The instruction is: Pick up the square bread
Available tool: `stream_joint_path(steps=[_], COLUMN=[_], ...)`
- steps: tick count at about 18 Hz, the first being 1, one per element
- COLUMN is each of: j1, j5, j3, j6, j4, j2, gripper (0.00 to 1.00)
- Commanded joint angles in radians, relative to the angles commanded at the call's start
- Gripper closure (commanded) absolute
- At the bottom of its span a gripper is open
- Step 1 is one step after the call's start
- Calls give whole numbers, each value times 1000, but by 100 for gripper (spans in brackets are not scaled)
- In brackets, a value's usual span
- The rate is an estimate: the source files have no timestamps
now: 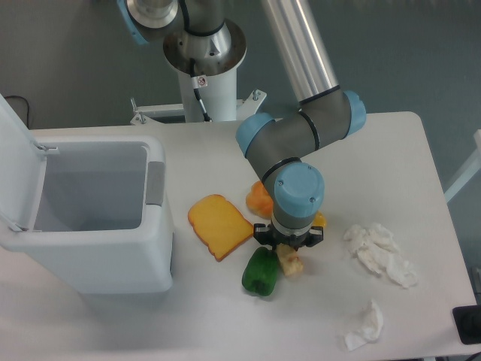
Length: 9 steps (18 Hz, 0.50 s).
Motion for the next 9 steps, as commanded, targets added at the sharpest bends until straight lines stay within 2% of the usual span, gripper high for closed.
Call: stream_joint_path(steps=[1, 4, 9], j1=[0, 0, 0], j5=[0, -2, -2], j3=[0, 15, 24], j6=[0, -2, 2], j4=[0, -3, -2], j2=[2, 3, 20], gripper=[56, 67, 67])
